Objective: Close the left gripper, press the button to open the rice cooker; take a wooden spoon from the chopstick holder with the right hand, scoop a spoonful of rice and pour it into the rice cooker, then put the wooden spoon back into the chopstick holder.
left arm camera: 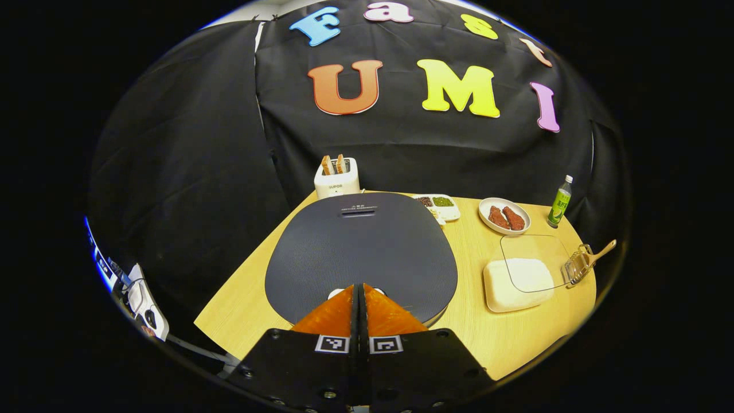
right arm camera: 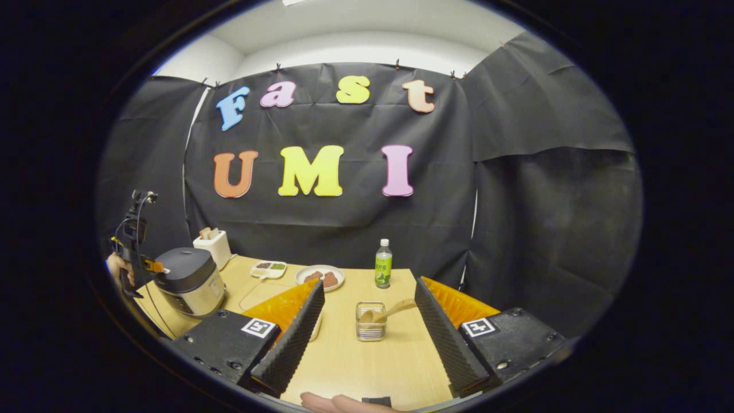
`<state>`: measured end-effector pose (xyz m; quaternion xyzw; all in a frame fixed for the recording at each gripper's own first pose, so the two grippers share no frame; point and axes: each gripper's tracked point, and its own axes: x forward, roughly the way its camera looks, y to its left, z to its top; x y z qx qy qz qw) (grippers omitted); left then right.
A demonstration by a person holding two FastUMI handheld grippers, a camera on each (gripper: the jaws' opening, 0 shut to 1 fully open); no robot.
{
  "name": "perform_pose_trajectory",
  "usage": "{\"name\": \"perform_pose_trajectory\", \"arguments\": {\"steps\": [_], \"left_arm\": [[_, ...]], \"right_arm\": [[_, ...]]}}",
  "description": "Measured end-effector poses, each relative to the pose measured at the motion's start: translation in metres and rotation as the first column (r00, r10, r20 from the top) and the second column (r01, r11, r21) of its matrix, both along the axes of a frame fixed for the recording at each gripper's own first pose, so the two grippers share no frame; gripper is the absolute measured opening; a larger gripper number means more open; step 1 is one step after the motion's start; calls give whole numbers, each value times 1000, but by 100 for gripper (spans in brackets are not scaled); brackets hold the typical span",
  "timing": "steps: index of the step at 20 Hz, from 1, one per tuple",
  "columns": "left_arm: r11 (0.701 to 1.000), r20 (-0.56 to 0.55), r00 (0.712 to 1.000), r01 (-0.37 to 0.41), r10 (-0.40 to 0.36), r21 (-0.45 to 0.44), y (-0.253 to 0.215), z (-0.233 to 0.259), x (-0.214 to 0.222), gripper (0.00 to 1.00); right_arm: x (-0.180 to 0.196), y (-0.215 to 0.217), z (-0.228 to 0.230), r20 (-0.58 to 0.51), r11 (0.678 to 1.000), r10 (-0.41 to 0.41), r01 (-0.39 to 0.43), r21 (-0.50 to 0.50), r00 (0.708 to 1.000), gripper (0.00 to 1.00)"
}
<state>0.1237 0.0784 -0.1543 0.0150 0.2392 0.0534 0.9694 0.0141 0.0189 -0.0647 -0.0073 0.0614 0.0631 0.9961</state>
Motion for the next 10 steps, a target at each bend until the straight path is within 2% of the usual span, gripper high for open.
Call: {"name": "perform_pose_trajectory", "arguments": {"steps": [4,6,10], "left_arm": [[1000,-35,999,29,-29,-6,-2,-10,-6,0],[999,-36,999,0,-1,-32,-3,-8,-5,0],[998,-40,999,-30,32,63,-1,-14,-7,0]], "right_arm": [[2,1,-4,-8,1000,-2,2,2,1000,100],[2,0,-5,-7,1000,-6,6,8,1000,100],[-1,4,-9,-14,1000,6,-6,22,1000,100]]}}
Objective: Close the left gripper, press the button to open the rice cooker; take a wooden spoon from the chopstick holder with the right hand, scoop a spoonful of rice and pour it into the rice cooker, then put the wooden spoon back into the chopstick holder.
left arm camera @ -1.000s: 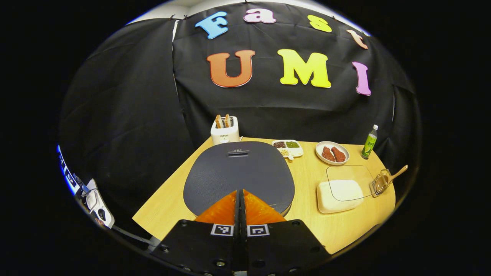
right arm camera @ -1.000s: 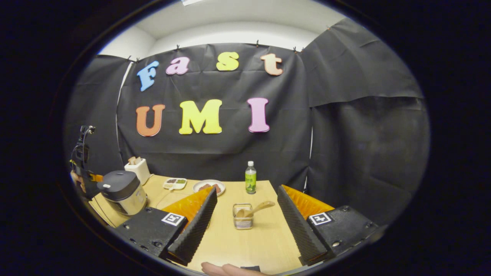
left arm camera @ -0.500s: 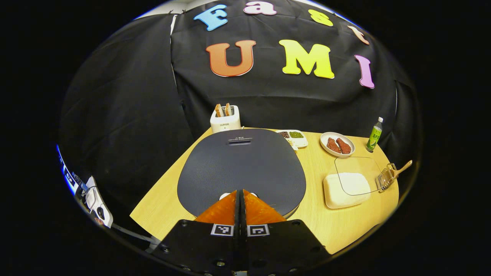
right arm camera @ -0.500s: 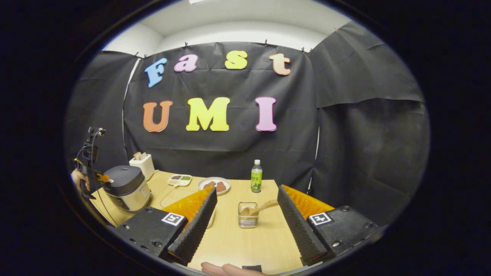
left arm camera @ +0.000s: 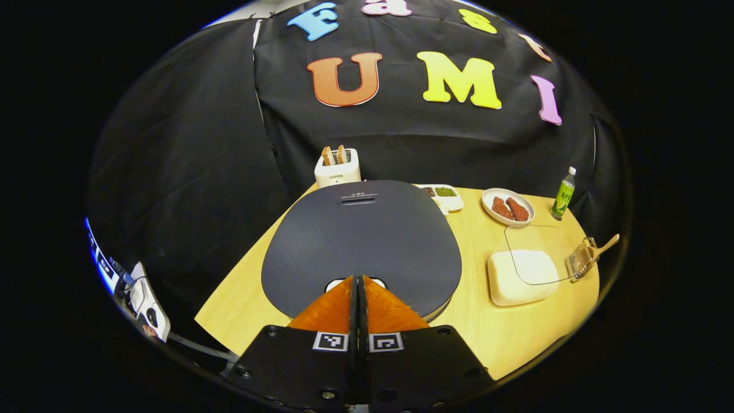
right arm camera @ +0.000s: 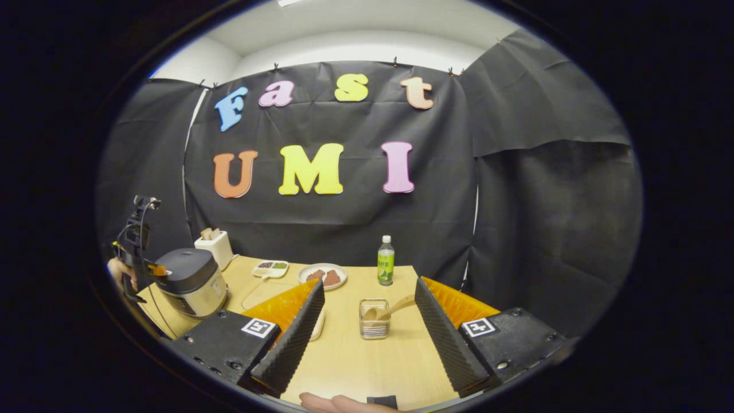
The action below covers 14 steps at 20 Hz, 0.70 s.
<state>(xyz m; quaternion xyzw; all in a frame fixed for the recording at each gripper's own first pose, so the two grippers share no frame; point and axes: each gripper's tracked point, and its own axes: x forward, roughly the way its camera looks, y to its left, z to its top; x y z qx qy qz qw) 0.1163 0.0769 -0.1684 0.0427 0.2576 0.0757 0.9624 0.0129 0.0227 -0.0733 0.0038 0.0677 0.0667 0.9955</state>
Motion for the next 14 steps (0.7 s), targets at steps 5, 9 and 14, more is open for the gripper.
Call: {"name": "perform_pose_trajectory", "arguments": {"steps": [5,9,14], "left_arm": [[998,51,998,-37,40,-48,0,8,2,0],[997,122,992,-29,38,-73,0,31,-1,0],[994,357,930,-63,92,-93,8,111,-14,0]], "right_arm": [[-1,-2,-4,5,1000,8,-7,-12,1000,100],[-2,-6,-7,3,1000,1,-1,-6,1000,100],[-1,-7,-12,8,1000,-5,5,-7,1000,100]]}}
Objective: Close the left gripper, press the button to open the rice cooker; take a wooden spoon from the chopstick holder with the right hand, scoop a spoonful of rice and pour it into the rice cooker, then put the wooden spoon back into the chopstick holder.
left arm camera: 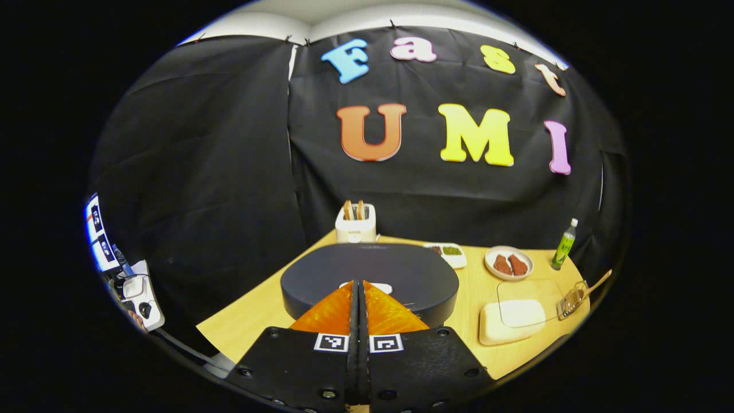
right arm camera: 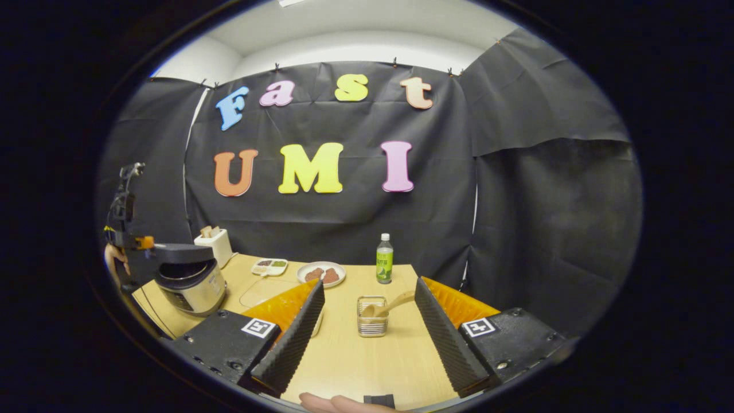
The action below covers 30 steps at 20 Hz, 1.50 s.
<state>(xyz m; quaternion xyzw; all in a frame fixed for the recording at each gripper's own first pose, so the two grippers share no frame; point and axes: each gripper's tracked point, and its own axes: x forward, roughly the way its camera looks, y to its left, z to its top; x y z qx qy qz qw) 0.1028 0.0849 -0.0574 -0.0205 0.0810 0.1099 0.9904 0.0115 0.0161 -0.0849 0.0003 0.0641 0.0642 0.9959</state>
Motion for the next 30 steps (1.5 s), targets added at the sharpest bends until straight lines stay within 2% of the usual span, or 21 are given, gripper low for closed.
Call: {"name": "perform_pose_trajectory", "arguments": {"steps": [2,3,6,8,12,13,14,15,16,17,18,19,22,26,30], "left_arm": [[997,26,999,47,-46,-63,-17,17,-18,0],[996,51,998,48,-44,-71,-13,26,-23,0],[998,111,993,52,-49,-25,-14,45,-43,0],[998,116,991,63,-64,11,-22,51,-62,15],[997,160,986,43,-52,62,-24,57,-83,67],[997,177,982,49,-60,62,-28,60,-88,85],[996,192,978,65,-76,60,-34,62,-92,88],[996,207,975,69,-80,60,-34,63,-94,84],[996,219,973,63,-75,60,-32,64,-98,96],[996,222,972,68,-80,59,-34,63,-99,90],[996,217,973,73,-83,54,-36,61,-103,90],[995,217,972,83,-92,50,-40,60,-107,98],[993,222,968,104,-115,61,-48,57,-117,97],[987,226,962,143,-156,74,-66,49,-125,97],[983,235,957,151,-172,106,-73,39,-131,97]], "right_arm": [[1,0,-4,-2,1000,1,-1,-2,1000,100],[0,1,-5,-3,1000,2,-2,-3,1000,100],[0,2,-9,-10,1000,3,-3,0,1000,100],[0,2,-10,-8,1000,5,-5,3,1000,100],[-1,1,-12,-1,1000,6,-6,22,1000,100],[-1,1,-12,3,1000,10,-10,26,1000,100],[-1,0,-13,7,1000,11,-11,29,1000,100],[-1,-2,-13,15,999,9,-10,33,1000,100],[1,-5,-13,22,999,5,-6,38,1000,100],[3,-8,-14,27,999,2,-3,43,1000,100],[5,-10,-16,29,999,1,-3,51,1000,100],[9,-12,-17,32,998,0,-2,62,999,100],[25,-22,-30,22,996,-18,16,82,1000,100],[52,-32,-53,11,998,-37,36,59,999,100],[82,-38,-81,-24,995,-61,63,79,998,100]]}}
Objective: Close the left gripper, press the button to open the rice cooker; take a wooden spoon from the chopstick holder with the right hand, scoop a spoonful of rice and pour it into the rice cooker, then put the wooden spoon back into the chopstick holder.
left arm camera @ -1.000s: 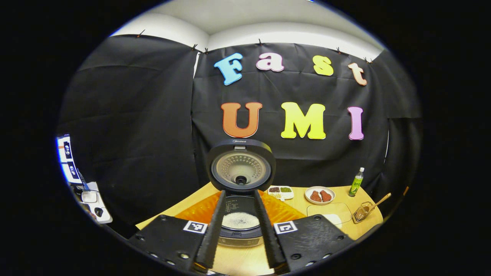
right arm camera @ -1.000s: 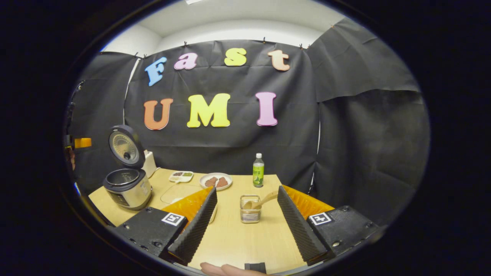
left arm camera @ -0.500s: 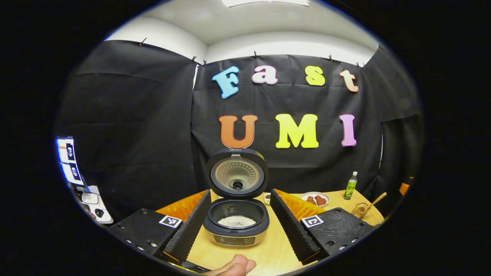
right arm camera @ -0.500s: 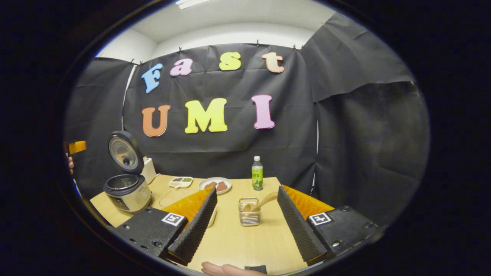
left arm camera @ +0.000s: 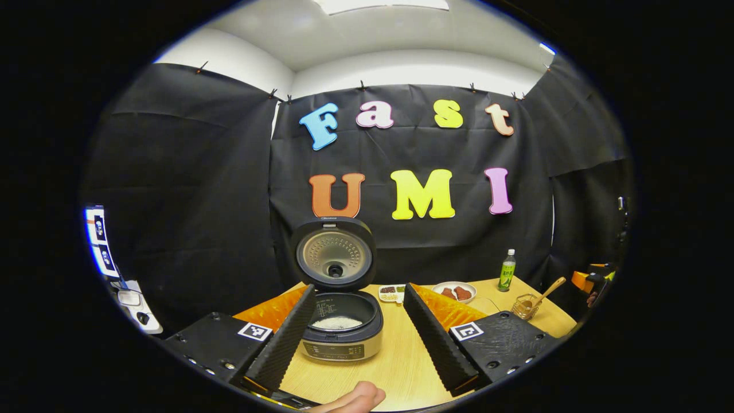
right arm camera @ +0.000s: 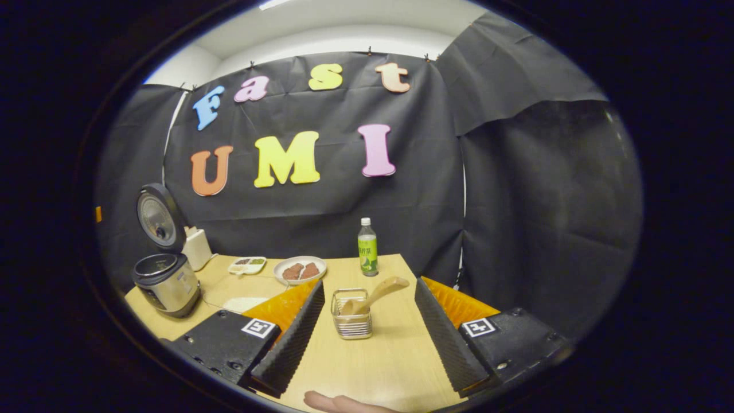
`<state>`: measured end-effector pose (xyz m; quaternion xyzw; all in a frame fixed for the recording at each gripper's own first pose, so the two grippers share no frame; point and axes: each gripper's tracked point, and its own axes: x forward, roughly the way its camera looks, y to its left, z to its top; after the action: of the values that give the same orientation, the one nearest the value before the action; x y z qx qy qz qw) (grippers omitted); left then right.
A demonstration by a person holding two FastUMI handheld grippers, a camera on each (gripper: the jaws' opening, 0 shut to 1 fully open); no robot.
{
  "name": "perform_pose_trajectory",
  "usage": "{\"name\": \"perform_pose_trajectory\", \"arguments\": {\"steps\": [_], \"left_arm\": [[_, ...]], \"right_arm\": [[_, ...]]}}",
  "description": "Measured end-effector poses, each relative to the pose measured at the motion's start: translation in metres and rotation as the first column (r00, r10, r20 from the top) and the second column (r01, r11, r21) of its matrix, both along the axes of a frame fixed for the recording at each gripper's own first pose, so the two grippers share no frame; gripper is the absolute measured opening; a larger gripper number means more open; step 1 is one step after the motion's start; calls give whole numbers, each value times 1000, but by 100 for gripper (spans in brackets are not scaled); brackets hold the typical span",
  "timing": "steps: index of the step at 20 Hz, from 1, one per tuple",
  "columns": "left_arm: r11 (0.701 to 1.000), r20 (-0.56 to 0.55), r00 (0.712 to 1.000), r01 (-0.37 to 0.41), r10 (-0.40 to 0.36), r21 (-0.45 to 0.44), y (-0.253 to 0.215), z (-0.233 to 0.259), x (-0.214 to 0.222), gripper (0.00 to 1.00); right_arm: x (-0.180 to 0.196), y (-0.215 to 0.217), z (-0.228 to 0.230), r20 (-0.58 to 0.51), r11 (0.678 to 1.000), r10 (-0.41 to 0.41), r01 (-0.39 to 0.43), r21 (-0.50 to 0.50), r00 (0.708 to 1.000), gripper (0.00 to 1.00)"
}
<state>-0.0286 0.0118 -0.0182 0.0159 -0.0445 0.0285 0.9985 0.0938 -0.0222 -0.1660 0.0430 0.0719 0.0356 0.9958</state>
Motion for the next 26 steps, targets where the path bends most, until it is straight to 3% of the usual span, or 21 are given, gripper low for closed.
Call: {"name": "perform_pose_trajectory", "arguments": {"steps": [5,11,12,13,14,18,20,21,26], "left_arm": [[996,42,999,-29,26,80,-2,-6,-18,96],[999,105,994,31,-34,35,-25,-4,-44,96],[997,103,993,54,-58,46,-32,-6,-45,96],[997,97,993,57,-62,59,-32,-8,-45,96],[996,94,994,49,-56,73,-30,-10,-46,96],[994,82,993,79,-86,80,-35,-16,-47,95],[994,68,994,86,-91,72,-33,-21,-43,95],[994,63,994,83,-87,73,-31,-24,-43,96],[992,55,994,85,-90,96,-32,-29,-41,96]], "right_arm": [[40,-6,-36,-23,999,-23,24,39,999,100],[85,-5,-74,-59,997,-35,40,73,998,100],[94,-2,-80,-65,996,-29,34,78,997,92],[101,4,-85,-75,997,-11,17,78,997,95],[110,5,-91,-80,997,-10,16,72,997,89],[136,14,-104,-89,998,-10,16,64,996,87],[144,20,-99,-54,998,9,-5,58,999,77],[146,25,-96,-42,998,34,-32,59,999,82],[144,15,-87,-11,999,1,0,33,1000,59]]}}
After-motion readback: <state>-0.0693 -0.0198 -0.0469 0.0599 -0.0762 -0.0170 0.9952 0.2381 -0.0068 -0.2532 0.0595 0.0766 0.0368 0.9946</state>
